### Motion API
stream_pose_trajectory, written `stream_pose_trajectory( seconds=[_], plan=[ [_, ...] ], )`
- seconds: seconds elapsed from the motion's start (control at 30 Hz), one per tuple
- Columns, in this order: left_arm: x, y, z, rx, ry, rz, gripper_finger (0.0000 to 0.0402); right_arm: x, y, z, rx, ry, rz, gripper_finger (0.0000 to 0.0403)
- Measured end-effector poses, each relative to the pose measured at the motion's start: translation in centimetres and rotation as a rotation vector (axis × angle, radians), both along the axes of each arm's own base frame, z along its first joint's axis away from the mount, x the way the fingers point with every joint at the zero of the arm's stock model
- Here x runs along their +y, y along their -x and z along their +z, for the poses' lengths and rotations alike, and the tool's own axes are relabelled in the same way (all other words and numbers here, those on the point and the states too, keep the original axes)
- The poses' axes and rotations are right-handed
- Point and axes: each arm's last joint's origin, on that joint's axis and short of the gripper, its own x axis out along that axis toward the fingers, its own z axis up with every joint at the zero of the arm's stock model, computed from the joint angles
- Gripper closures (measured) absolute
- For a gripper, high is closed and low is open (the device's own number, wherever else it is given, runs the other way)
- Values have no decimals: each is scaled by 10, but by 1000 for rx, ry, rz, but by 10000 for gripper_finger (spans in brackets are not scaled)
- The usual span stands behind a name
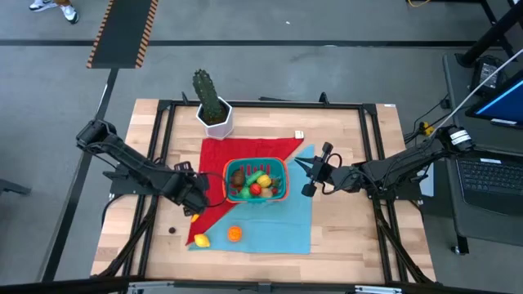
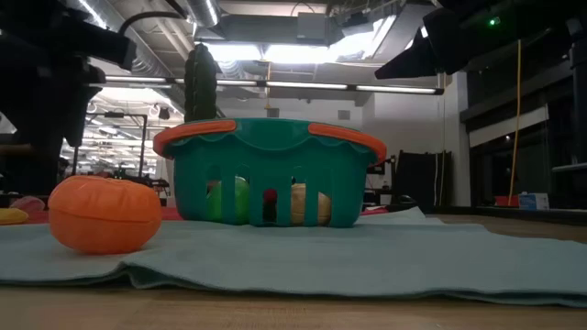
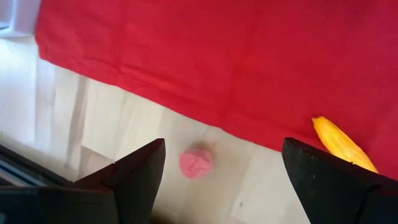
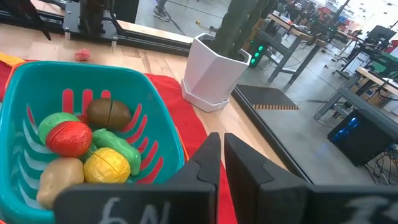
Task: Build produce basket
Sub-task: Put the pink peach into the blue basket
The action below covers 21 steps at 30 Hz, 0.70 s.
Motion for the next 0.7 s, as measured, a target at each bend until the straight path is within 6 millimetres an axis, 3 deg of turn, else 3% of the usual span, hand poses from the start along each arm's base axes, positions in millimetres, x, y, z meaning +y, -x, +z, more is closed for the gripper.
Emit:
stream_pose_trajectory(
  seconds=[0.2,0.7],
  plan=[
    [-7,5,-2,-1,16,5,87,0,0,-1,8,2,0,377],
    [0,31,-36,136,-40,-15,87,0,1,-3,40,12,0,377]
  ],
)
